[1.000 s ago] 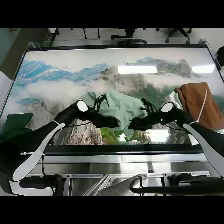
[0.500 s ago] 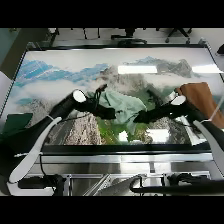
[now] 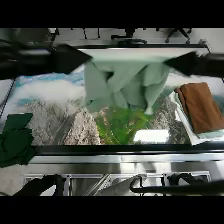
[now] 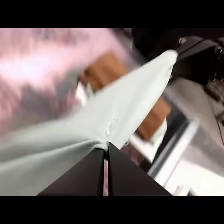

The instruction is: Fold the shirts.

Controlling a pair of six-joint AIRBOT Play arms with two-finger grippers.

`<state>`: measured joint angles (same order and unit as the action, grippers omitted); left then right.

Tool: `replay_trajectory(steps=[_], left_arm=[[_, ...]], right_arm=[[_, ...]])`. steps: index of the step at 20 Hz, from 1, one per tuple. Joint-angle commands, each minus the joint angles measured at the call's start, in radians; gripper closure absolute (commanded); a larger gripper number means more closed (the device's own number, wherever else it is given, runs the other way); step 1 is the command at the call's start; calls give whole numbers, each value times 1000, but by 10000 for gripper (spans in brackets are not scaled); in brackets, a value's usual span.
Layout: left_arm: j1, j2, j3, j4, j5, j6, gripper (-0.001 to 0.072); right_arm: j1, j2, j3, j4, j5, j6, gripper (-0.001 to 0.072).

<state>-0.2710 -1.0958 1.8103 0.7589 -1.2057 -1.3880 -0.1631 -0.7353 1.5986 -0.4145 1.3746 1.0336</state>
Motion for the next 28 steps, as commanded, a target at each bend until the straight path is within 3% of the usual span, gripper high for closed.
replay_trajectory(steps=[1,7,12,17,21,22,23,24,26,28], left_arm=[[71,140,156,98,13,-53,698],[154,206,23,104,17,-48,698],[31,-41,-150,112,97,66,698],[35,-438,-167,111,180,116,697],[99,-693,-23,27,192,112,695],[115,-732,19,-19,176,112,579],[136,-764,64,-56,141,112,228],[159,-783,103,-72,95,110,16],[219,-801,183,-78,-66,45,23],[290,-795,223,-78,-292,-10,24]], right_arm=[[-16,59,197,-58,3,-9,697],[-15,33,156,-9,40,-18,697],[26,-118,-55,3,31,-51,697],[101,-372,-217,-72,-263,-130,697],[143,-604,-217,-71,-496,-130,696],[146,-639,-216,-71,-520,-130,677],[143,-660,-216,-72,-530,-130,544],[130,-664,-216,-75,-522,-129,439],[78,-631,-215,-107,-430,-128,412],[-10,-564,-216,-209,-255,-35,413]])
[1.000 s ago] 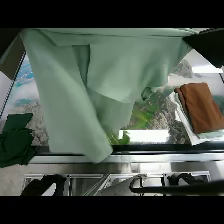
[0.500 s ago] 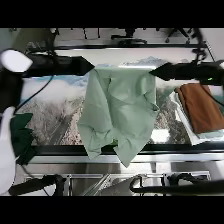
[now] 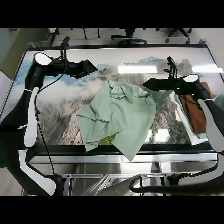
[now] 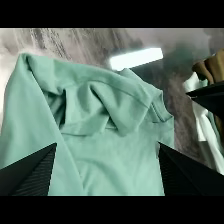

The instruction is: Fold the shirts.

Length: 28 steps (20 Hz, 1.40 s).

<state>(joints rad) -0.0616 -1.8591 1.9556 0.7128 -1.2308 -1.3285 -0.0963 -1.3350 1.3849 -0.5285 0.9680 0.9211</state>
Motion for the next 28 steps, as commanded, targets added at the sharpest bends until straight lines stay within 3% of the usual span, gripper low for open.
replay_trajectory(steps=[1,4,8,12,16,20,23,25,26,28], left_arm=[[107,-16,52,-31,-358,-93,23],[146,126,-221,45,-468,-105,25],[151,406,-770,213,-320,-63,23],[150,560,-1182,209,-145,-63,23],[146,589,-1350,193,37,-64,24],[103,512,-1374,139,190,-64,25],[57,409,-1294,126,220,-64,313],[39,352,-1225,127,185,-62,584],[40,337,-1194,135,157,-55,674],[50,331,-1137,144,100,-39,695]], right_arm=[[-115,66,-6,-165,233,135,413],[-199,181,-129,-325,352,195,414],[-283,333,-402,-336,317,190,413],[-284,363,-526,-320,249,190,414],[-272,343,-555,-309,234,175,414],[-224,287,-555,-297,207,175,414],[-157,243,-555,-298,183,174,419],[-114,220,-555,-298,161,175,420],[-100,211,-555,-298,150,175,420],[-97,202,-555,-298,128,175,420]])
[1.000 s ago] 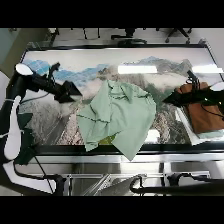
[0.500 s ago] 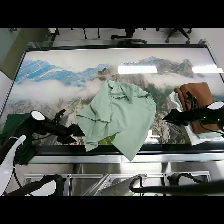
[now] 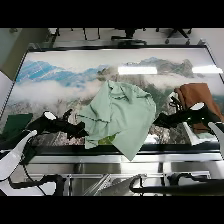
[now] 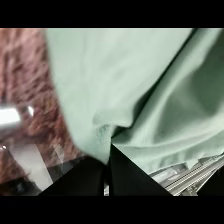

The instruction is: Fold the shirts.

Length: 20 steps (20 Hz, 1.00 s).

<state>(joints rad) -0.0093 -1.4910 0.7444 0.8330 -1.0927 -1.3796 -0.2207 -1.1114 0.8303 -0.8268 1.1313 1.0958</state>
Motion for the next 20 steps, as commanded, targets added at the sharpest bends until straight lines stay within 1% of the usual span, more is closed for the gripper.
replay_trajectory(steps=[1,3,7,9,12,13,14,15,16,17,18,19,20], left_arm=[[9,-30,93,33,-56,11,695],[23,-9,114,37,-64,12,695],[29,18,116,40,-57,30,695],[41,18,116,40,-57,31,695],[41,18,116,40,-58,34,695],[42,18,116,41,-60,37,695],[50,18,116,45,-61,42,695],[61,18,116,52,-64,49,695],[76,18,116,64,-68,51,695],[95,18,116,65,-76,52,694],[114,18,116,64,-86,52,692],[127,18,116,64,-88,52,691],[133,18,116,64,-85,52,691]], right_arm=[[28,-24,0,4,-45,0,419],[31,-29,0,37,-55,-1,419],[39,-49,0,177,-59,-79,417],[47,-65,0,186,-73,-78,417],[78,-91,0,214,-58,-80,408],[85,-93,0,211,-50,-90,315],[87,-93,0,208,-48,-102,162],[86,-93,0,208,-46,-101,167],[86,-93,0,207,-46,-101,284],[88,-93,0,212,-47,-101,355],[94,-93,0,223,-49,-101,353],[101,-94,0,230,-55,-101,380],[110,-96,0,233,-58,-101,641]])
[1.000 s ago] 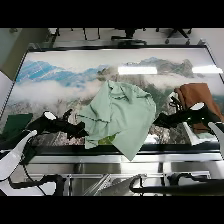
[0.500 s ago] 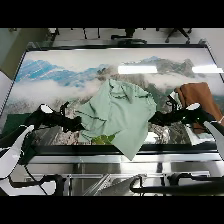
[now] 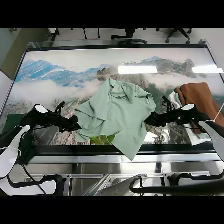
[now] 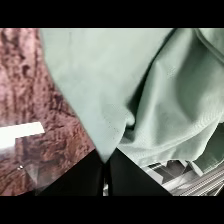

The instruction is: Fold the shirts.

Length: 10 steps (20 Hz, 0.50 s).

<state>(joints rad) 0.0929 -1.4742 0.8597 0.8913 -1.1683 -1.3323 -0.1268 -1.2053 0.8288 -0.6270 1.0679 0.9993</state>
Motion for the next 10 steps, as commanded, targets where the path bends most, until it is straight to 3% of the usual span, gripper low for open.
replay_trajectory(steps=[1,9,10], left_arm=[[36,1,1,5,-6,8,690],[43,1,1,7,-1,57,688],[50,1,1,6,-2,71,546]], right_arm=[[25,-5,1,37,-4,-5,695],[4,13,2,37,-12,4,696],[4,13,2,37,-5,4,696]])
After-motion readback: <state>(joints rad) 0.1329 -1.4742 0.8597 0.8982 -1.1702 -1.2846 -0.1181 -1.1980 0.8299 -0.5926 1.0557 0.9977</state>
